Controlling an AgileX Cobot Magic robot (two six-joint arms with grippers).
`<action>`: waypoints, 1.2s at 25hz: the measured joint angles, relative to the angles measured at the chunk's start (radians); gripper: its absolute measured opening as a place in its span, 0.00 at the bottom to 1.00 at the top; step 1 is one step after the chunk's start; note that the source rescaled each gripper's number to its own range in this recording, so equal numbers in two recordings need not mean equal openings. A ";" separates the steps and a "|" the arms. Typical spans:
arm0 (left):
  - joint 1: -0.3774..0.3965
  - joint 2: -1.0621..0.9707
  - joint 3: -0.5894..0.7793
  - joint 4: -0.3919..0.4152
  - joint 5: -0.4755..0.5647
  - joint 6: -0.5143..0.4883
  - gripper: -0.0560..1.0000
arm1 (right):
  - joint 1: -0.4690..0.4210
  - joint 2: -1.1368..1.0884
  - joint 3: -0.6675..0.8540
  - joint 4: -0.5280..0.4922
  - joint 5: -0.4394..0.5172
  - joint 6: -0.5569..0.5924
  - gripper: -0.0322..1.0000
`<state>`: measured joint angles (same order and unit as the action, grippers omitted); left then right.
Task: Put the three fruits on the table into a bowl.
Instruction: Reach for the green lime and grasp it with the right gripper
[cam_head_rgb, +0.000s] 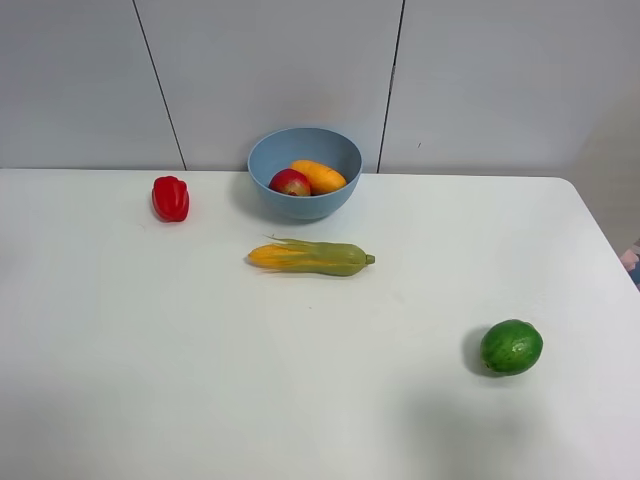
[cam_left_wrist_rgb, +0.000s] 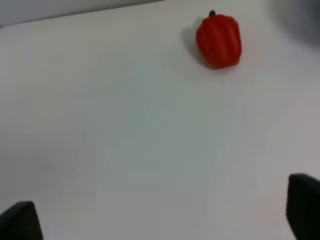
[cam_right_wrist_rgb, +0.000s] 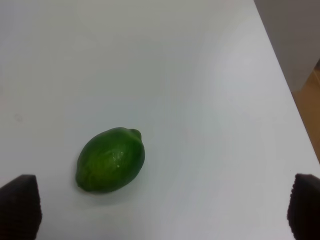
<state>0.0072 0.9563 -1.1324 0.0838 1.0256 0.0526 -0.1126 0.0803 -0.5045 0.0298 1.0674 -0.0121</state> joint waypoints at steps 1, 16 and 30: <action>0.000 -0.055 0.033 -0.004 -0.002 -0.003 0.98 | 0.000 0.000 0.000 0.000 0.000 0.000 1.00; 0.000 -0.843 0.518 -0.065 -0.009 -0.008 0.98 | 0.000 0.000 0.000 0.000 0.000 0.000 1.00; 0.000 -0.963 0.626 -0.095 0.013 -0.008 0.99 | 0.000 0.000 0.000 0.000 0.000 0.000 1.00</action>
<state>0.0072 -0.0064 -0.5065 -0.0108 1.0384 0.0447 -0.1126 0.0803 -0.5045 0.0298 1.0674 -0.0121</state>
